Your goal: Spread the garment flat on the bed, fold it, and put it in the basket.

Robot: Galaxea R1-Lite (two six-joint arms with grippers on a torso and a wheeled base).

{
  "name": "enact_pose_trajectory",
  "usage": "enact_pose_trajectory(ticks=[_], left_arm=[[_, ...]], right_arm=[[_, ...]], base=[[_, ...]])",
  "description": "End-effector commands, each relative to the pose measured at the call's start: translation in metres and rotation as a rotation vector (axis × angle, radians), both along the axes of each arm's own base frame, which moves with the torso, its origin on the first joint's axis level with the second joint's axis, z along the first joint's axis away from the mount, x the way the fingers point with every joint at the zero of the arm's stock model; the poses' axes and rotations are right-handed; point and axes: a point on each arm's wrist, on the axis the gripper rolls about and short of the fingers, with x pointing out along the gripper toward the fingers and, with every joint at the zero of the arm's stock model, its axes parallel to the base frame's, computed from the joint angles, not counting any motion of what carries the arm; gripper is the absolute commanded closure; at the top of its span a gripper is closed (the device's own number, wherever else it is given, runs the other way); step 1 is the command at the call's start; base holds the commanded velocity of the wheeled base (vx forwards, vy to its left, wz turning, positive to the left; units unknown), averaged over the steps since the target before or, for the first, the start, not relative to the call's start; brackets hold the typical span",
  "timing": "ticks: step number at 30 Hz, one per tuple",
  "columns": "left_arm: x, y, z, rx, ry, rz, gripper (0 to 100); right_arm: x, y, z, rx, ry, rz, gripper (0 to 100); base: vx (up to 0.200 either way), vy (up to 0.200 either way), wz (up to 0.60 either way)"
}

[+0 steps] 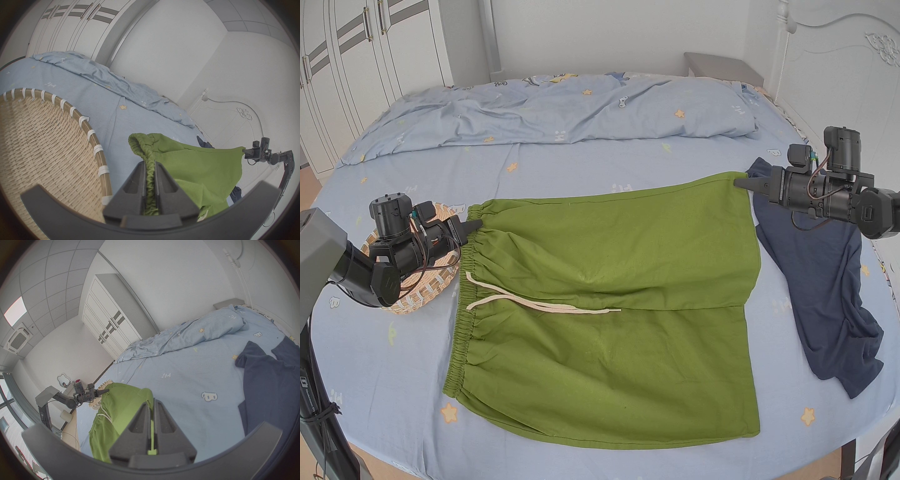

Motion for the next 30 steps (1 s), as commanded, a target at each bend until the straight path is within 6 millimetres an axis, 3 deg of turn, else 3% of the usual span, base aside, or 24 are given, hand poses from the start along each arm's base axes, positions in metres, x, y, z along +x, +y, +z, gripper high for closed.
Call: enact_pose_trajectory(ticks=[1,17,30], left_arm=[[0.009,0.001,-0.012,0.0,0.015,0.003,100],[0.025,0.003,-0.005,0.002,-0.045,0.011,100],[0.037,0.003,-0.011,0.004,-0.052,0.012,100]], right_arm=[[0.034,-0.002,-0.023,-0.002,0.023,-0.015,100],[0.094,-0.013,-0.031,0.0,-0.05,-0.075,100],[0.11,-0.009,-0.049,-0.004,-0.017,-0.075,100]], base=[[0.0,0.0,0.0],[0.0,0.0,0.0],[0.0,0.0,0.0]])
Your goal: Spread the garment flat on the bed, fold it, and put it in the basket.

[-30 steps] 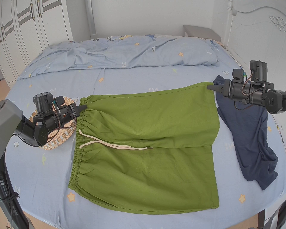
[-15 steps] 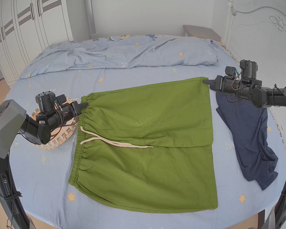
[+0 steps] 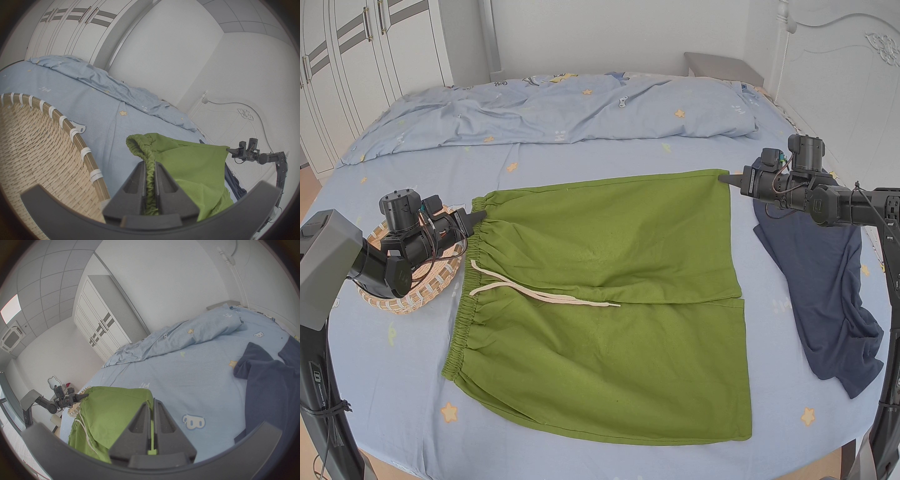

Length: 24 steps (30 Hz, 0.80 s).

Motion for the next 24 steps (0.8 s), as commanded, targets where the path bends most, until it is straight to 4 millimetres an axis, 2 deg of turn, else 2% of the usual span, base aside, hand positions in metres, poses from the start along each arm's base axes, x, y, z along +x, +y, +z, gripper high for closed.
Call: enact_pose_trajectory(ticks=[1,9,14,15,24], left_arm=[[0.005,0.0,-0.007,0.0,0.009,0.0,100],[0.008,-0.001,-0.01,0.0,0.011,-0.001,100],[0.014,-0.003,-0.013,0.005,0.007,0.043,100],[0.014,-0.003,-0.013,0.005,0.007,0.043,0],[0.015,-0.005,-0.006,0.006,-0.019,0.049,0]], right_arm=[[0.006,0.0,-0.013,-0.001,0.023,0.0,100],[0.013,0.0,-0.027,-0.009,0.048,-0.019,100],[0.014,0.0,-0.027,-0.01,0.044,-0.022,100],[0.014,0.0,-0.027,-0.01,0.044,-0.022,0],[0.019,-0.001,-0.032,-0.009,0.049,-0.036,0]], base=[[0.0,0.0,0.0],[0.0,0.0,0.0],[0.0,0.0,0.0],[0.0,0.0,0.0],[0.0,0.0,0.0]])
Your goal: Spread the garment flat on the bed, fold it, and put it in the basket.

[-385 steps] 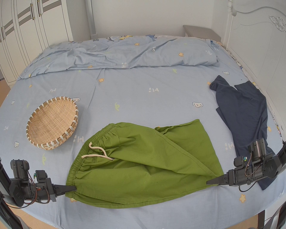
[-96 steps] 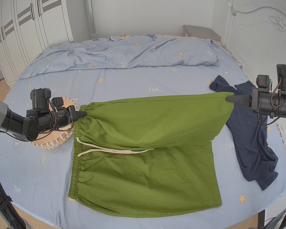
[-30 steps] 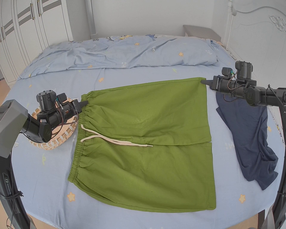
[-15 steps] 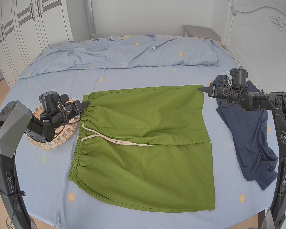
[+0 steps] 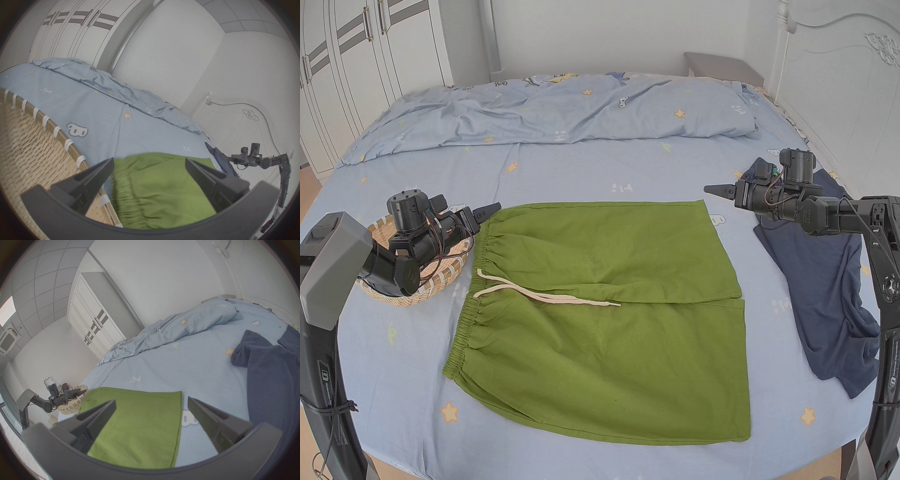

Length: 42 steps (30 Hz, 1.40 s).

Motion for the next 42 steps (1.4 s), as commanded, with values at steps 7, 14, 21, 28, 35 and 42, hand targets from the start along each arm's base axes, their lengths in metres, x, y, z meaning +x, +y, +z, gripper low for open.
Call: enact_pose_trajectory(ticks=[7,14,21,28,35,42], left_arm=[[-0.013,-0.012,0.022,-0.002,-0.05,-0.023,0],[-0.048,-0.024,0.058,-0.006,-0.102,-0.035,0],[-0.103,-0.028,0.048,-0.087,0.04,-0.043,0],[-0.171,-0.019,0.011,-0.226,0.286,-0.012,0],[-0.239,0.003,-0.022,-0.309,0.459,-0.088,0],[-0.273,0.013,-0.047,-0.365,0.579,-0.156,0]], right_arm=[[-0.011,-0.001,0.019,0.012,-0.016,-0.014,0],[-0.056,-0.003,0.05,0.047,0.017,-0.023,0],[-0.135,-0.006,0.044,0.089,0.187,-0.034,0],[-0.221,-0.004,0.014,0.121,0.374,-0.027,0],[-0.279,-0.003,-0.019,0.113,0.467,-0.004,0],[-0.295,-0.001,-0.027,0.107,0.488,0.012,0]], base=[[0.0,0.0,0.0],[0.0,0.0,0.0],[0.0,0.0,0.0],[0.0,0.0,0.0],[0.0,0.0,0.0],[0.0,0.0,0.0]])
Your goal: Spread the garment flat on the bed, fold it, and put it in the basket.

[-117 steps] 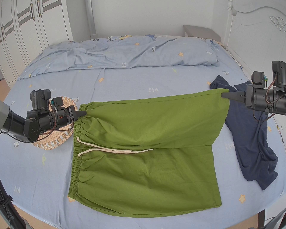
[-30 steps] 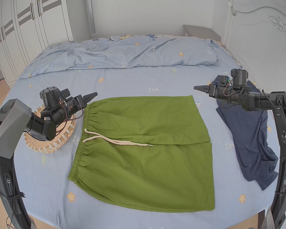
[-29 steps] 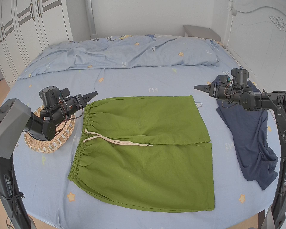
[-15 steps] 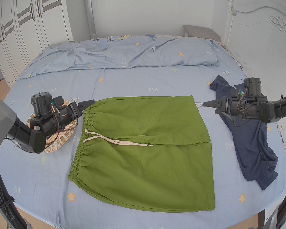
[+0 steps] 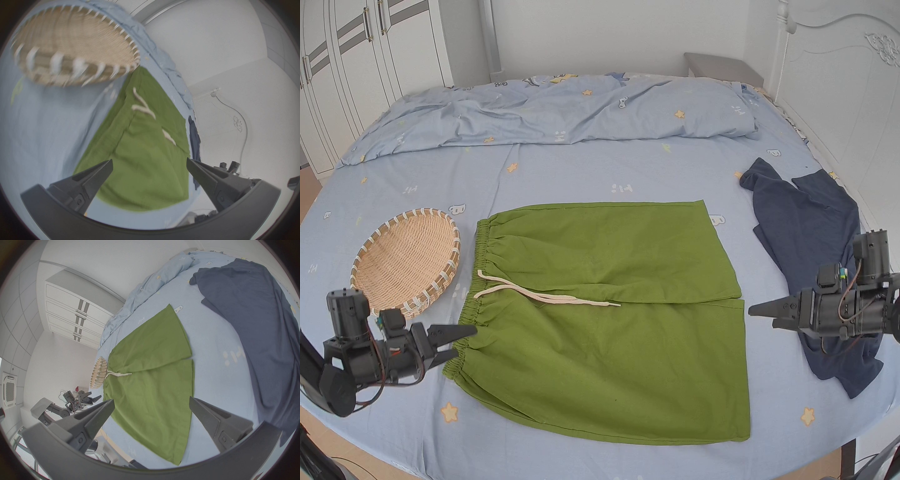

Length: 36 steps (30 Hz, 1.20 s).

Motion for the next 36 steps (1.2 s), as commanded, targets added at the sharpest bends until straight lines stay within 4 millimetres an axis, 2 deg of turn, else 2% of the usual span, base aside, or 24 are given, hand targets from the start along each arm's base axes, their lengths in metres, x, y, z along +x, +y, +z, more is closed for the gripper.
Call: enact_pose_trajectory(ticks=[1,5,12,19,29,36], left_arm=[[-0.043,0.014,-0.012,-0.048,0.057,0.009,0],[-0.044,0.021,-0.02,-0.019,0.065,0.026,0],[-0.037,0.025,-0.047,0.024,0.135,-0.004,0],[-0.033,0.025,-0.054,0.033,0.119,-0.007,0],[-0.013,0.028,-0.074,0.043,0.044,-0.006,0],[-0.016,0.026,-0.084,0.04,0.045,-0.008,0]], right_arm=[[-0.041,0.001,0.001,0.013,-0.02,0.026,0],[-0.042,0.001,-0.001,0.011,-0.015,0.028,0],[-0.042,0.004,-0.003,0.01,-0.004,0.041,0],[-0.041,0.004,-0.003,0.01,-0.004,0.041,0],[-0.041,0.004,-0.003,0.01,-0.004,0.041,0],[-0.04,0.004,-0.004,0.009,0.002,0.041,0]], base=[[0.0,0.0,0.0],[0.0,0.0,0.0],[0.0,0.0,0.0],[0.0,0.0,0.0],[0.0,0.0,0.0],[0.0,0.0,0.0]])
